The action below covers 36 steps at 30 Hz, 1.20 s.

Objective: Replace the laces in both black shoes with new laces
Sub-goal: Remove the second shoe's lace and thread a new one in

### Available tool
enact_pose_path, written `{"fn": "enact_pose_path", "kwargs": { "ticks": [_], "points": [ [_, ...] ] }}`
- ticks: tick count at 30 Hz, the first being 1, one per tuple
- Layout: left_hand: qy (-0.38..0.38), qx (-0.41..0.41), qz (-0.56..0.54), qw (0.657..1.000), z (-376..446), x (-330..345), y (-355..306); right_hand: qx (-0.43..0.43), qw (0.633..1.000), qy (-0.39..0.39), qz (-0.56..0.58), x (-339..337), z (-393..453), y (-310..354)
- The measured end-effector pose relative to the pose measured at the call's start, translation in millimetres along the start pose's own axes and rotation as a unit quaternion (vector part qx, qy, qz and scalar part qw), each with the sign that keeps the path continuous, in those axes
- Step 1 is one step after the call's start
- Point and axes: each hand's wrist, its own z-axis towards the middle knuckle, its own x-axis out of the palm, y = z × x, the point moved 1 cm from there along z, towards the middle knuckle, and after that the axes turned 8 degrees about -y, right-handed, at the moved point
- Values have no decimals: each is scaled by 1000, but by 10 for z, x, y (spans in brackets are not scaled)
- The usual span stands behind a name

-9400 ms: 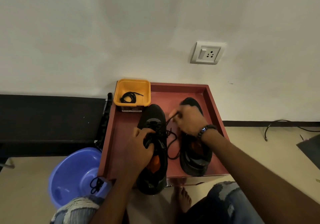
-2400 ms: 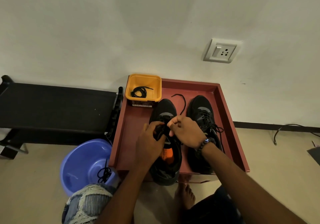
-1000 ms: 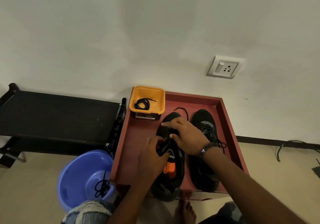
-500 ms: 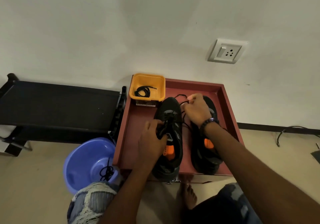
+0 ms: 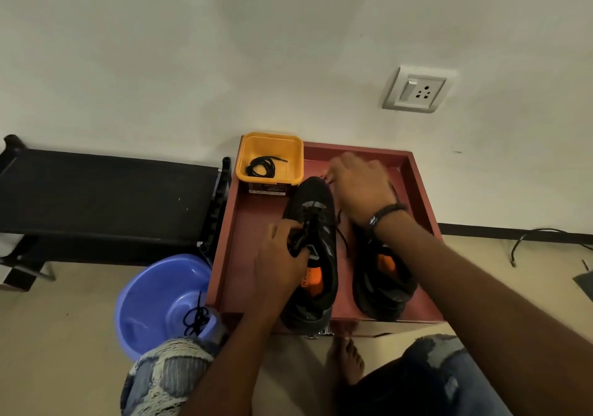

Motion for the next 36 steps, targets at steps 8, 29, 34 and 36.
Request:
{"fn": "enact_pose_path", "kwargs": {
  "ticks": [8, 29, 34, 36],
  "points": [
    [12, -3, 15, 1000, 3, 5, -10, -33, 985, 102, 136, 164, -289, -21],
    [5, 16, 32, 999, -4, -5, -32, -103, 978, 132, 123, 265, -315, 85],
    [-1, 9, 25, 1000, 3, 30, -12, -177, 977, 118, 10, 213, -217, 225],
    [-27, -9, 15, 999, 28, 45, -7, -143, 987, 78, -4, 108, -129, 212]
  ]
}}
